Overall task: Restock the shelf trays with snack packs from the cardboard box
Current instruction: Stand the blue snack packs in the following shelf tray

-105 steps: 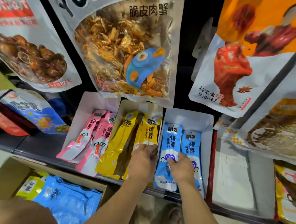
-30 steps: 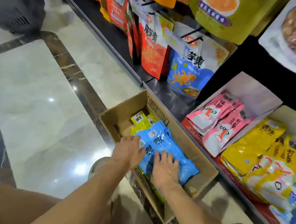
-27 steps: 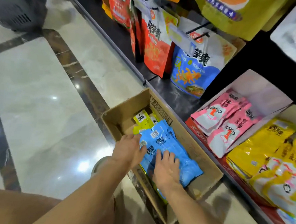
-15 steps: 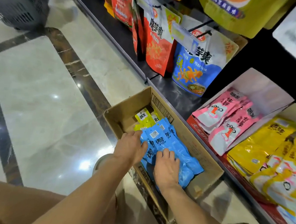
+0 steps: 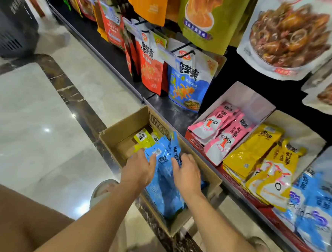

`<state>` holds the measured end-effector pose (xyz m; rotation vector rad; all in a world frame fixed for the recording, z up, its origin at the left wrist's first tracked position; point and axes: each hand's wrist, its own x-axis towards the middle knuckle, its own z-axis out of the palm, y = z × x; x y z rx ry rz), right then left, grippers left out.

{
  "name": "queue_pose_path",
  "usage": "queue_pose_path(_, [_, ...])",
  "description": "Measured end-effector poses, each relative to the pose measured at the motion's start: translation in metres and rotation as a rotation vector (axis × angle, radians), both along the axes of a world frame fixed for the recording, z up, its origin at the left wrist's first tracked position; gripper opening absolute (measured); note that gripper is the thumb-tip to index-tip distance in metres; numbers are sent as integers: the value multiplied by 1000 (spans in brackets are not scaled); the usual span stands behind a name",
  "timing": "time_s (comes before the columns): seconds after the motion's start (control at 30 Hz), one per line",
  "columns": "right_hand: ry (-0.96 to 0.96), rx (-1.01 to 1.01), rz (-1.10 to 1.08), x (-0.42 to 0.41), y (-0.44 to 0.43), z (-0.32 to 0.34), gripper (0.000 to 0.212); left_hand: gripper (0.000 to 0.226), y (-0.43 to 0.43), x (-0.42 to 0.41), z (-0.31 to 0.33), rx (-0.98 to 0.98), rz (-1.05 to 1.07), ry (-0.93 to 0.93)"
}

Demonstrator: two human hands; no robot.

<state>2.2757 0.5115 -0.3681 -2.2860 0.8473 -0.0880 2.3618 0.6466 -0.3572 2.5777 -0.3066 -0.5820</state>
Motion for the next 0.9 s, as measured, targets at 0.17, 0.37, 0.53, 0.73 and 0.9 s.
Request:
queue_pose_path(0.17, [-154,134,-116,-18,-30,24,28,59,-25,-22,-18,95,-46,137])
queue_pose_path(0.37, [-246,274,-269,-40,-69,44,18,88,-65,-36,-40,172,-14,306])
queue_pose_path(0.53, [-278,373,-373,-55,-88,49,19,114,-88,-32,-61,308,105,387])
queue_pose_path(0.73, [-271,465,-423,-58,-91,43,25,129,-103,-27,-77,463,161,367])
queue_pose_path(0.9, [-227,483,-413,-53,-89,32,29,133,-107,-32,-86,426,214,296])
